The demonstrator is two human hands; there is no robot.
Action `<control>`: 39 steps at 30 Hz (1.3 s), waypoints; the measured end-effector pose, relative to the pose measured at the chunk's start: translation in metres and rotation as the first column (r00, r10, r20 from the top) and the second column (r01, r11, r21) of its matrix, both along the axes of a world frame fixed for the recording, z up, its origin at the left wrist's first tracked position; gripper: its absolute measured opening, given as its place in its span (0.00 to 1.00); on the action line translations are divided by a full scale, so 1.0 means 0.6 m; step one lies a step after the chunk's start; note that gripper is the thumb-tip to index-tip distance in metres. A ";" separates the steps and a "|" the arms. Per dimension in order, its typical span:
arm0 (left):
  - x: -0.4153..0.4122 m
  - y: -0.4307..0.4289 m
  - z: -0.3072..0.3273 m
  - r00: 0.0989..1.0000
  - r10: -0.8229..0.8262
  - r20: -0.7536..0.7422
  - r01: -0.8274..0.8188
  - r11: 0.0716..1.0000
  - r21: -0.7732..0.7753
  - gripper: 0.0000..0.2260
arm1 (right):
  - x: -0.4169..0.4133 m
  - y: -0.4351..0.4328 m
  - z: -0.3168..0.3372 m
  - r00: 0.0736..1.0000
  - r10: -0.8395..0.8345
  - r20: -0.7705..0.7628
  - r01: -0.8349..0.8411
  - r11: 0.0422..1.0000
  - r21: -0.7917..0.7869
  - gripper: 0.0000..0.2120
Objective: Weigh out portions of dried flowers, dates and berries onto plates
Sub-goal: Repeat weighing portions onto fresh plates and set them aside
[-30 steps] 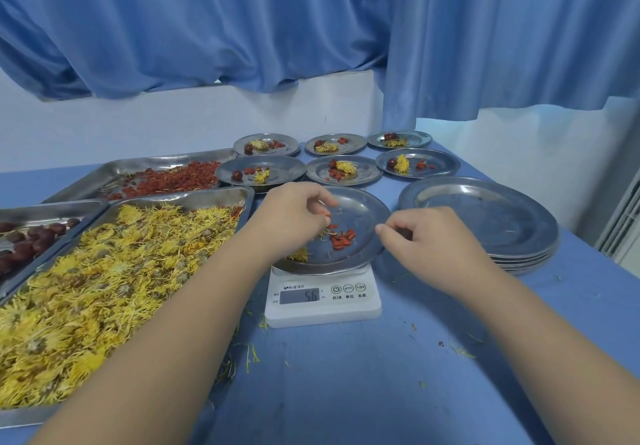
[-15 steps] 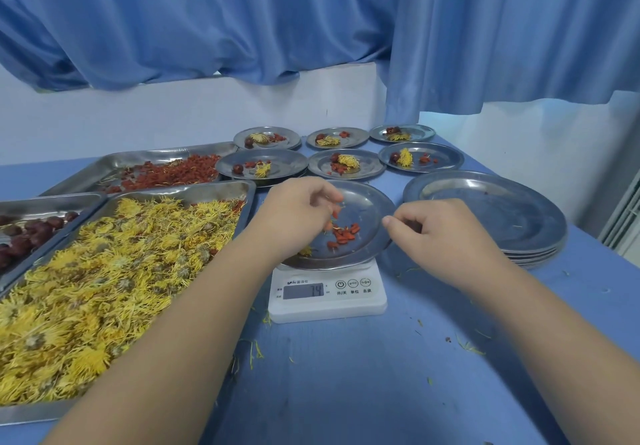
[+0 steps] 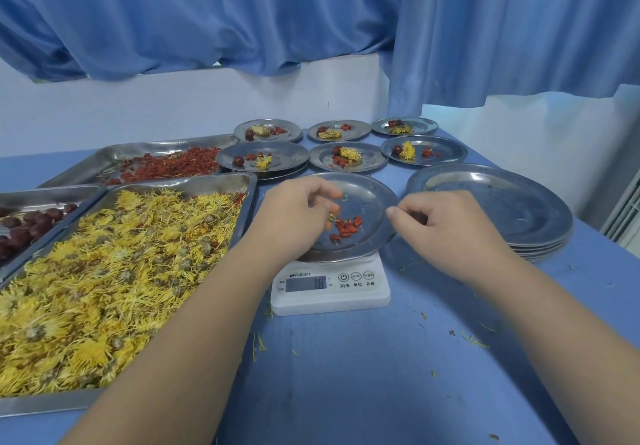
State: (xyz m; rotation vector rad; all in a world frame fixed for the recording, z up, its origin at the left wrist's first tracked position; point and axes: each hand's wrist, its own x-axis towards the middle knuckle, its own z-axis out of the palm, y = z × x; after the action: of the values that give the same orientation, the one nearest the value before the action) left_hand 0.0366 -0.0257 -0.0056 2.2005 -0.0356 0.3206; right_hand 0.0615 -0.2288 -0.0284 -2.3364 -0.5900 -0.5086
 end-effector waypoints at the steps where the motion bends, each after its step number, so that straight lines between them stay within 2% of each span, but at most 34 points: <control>1: -0.001 0.000 0.000 1.000 -0.013 -0.006 0.013 1.000 -0.013 0.10 | 0.000 0.000 0.000 1.000 0.000 0.000 0.000 1.000 0.002 0.18; 6: -0.008 0.011 0.010 0.996 -0.088 -0.019 0.084 0.985 -0.152 0.08 | 0.001 -0.002 -0.001 1.000 -0.005 0.002 0.005 1.000 0.014 0.18; 12: -0.018 0.048 0.029 0.994 -0.086 -0.063 0.055 0.921 -0.386 0.09 | 0.002 -0.001 -0.003 0.997 -0.029 -0.070 0.030 0.999 0.012 0.14; 16: -0.027 0.078 0.037 0.999 0.010 -0.033 -0.023 0.907 -0.421 0.09 | 0.007 0.004 -0.008 0.988 -0.066 -0.141 0.073 0.996 0.045 0.09; 19: -0.028 0.092 0.040 0.991 0.134 -0.014 -0.123 0.858 -0.499 0.07 | 0.014 0.008 -0.015 0.961 -0.092 -0.261 0.116 0.990 0.075 0.07; 24: -0.030 0.102 0.038 0.968 0.236 -0.079 -0.238 0.785 -0.572 0.06 | 0.016 0.019 -0.025 0.891 -0.032 -0.454 0.153 0.960 0.233 0.07; 26: -0.030 0.102 0.032 0.967 0.229 -0.112 -0.250 0.778 -0.576 0.05 | 0.016 0.023 -0.024 0.867 0.017 -0.497 0.164 0.934 0.319 0.05; 29: -0.030 0.096 0.026 0.975 0.162 -0.155 -0.224 0.744 -0.630 0.12 | 0.011 0.027 -0.020 0.828 0.112 -0.549 0.171 0.883 0.438 0.04; 34: -0.029 0.096 0.026 0.989 0.113 -0.091 -0.144 0.681 -0.718 0.16 | 0.008 0.032 -0.012 0.768 0.277 -0.578 0.197 0.756 0.624 0.08; 37: -0.029 0.104 0.028 0.994 0.104 -0.032 -0.088 0.601 -0.794 0.14 | 0.020 0.037 0.001 0.736 0.348 -0.581 0.238 0.671 0.703 0.11; 39: -0.028 0.113 0.030 0.993 0.117 -0.002 -0.062 0.509 -0.859 0.14 | 0.036 0.044 0.014 0.736 0.369 -0.568 0.243 0.639 0.730 0.12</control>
State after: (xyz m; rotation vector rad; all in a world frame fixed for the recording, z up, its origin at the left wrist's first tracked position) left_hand 0.0196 0.0420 0.0122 1.1711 0.1804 0.3556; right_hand 0.0829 -0.2021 -0.0199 -1.4527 -0.0406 0.1724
